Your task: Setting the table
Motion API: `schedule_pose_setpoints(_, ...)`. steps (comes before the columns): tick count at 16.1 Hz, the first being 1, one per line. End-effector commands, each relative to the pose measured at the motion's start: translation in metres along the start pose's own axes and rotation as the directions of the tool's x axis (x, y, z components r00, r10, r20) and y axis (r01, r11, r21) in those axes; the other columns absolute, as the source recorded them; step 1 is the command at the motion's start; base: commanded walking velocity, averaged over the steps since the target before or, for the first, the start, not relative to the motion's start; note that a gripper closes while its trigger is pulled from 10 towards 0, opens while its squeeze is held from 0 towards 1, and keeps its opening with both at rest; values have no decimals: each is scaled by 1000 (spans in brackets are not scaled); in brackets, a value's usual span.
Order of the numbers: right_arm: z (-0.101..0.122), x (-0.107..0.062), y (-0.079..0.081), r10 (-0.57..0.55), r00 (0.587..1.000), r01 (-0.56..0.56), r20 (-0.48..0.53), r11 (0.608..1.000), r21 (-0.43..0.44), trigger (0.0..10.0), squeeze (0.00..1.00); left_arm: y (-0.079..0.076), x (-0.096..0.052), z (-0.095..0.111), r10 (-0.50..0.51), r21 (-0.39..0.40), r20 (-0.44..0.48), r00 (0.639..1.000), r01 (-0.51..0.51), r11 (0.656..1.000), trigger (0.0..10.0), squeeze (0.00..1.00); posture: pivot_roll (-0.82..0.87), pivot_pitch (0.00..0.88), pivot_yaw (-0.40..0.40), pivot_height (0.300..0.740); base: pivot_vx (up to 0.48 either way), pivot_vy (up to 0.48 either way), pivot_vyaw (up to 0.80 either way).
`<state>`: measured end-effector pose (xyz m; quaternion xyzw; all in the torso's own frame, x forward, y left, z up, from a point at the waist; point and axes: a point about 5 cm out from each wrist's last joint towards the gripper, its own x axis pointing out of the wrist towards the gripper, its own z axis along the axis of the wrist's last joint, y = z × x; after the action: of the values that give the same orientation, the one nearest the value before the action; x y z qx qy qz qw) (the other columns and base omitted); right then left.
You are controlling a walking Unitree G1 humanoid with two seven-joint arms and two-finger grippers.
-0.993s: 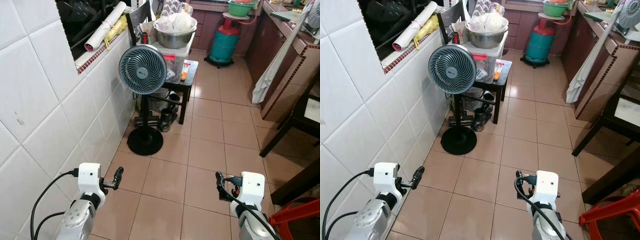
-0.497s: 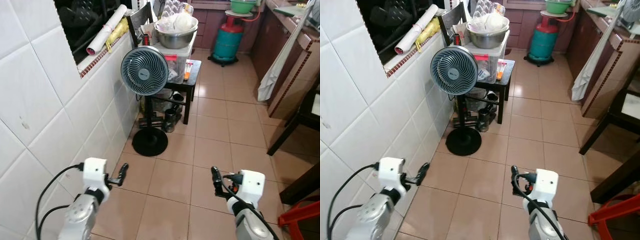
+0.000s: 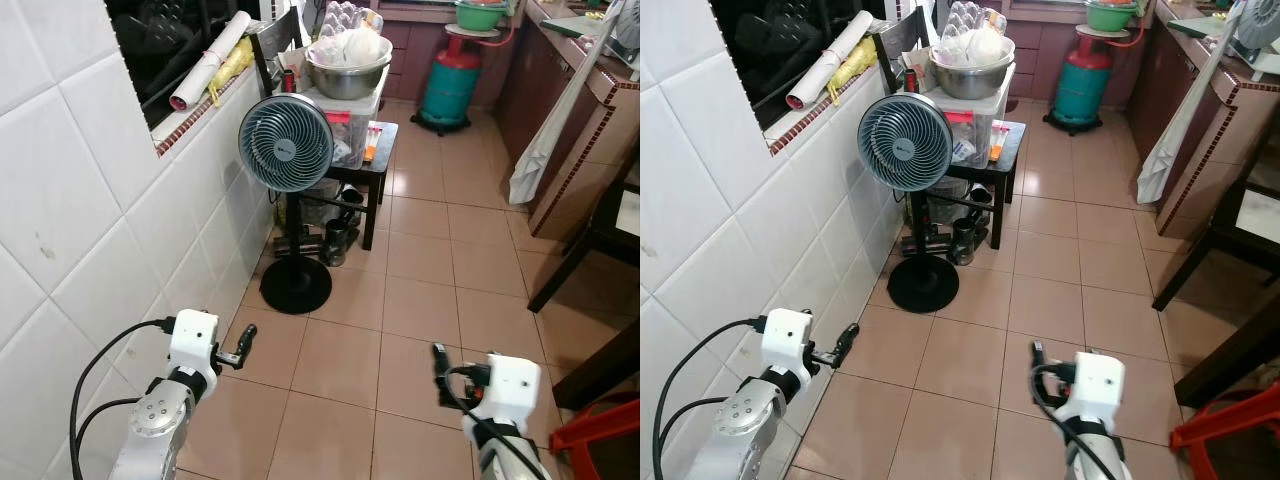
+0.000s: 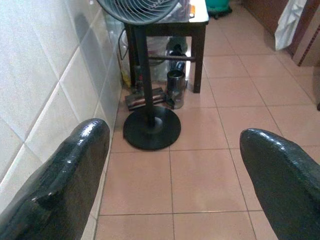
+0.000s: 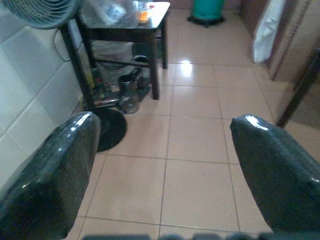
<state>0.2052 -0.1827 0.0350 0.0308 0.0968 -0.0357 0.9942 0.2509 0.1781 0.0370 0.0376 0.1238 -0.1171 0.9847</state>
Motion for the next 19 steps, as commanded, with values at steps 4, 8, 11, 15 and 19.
schedule_pose_setpoints(4,18,-7,-17,-6,996,13,92,997,-70,10000,0,4,-20,-14,144,-50,-11,990,-144,988,10000,0,73,0,-17,740,0,0,0)
schedule_pose_setpoints(8,25,-21,-24,0,994,12,112,994,-110,10000,0,10,-33,-18,143,-30,-18,990,-144,989,10000,0,66,0,-39,740,0,0,0)
schedule_pose_setpoints(11,26,-22,-22,-3,994,16,110,993,-117,10000,0,4,-28,-11,136,-63,13,991,-135,989,10000,0,65,0,-35,740,0,0,0)
schedule_pose_setpoints(15,21,-18,-16,-2,997,10,79,995,-104,10000,0,-6,-21,7,84,-63,96,992,-79,995,10000,0,70,0,-23,740,0,0,-400)
schedule_pose_setpoints(19,21,-15,-12,12,997,-4,74,995,-103,10000,0,-4,-18,5,64,-104,82,995,-55,993,10000,0,71,0,-28,740,0,0,-800)
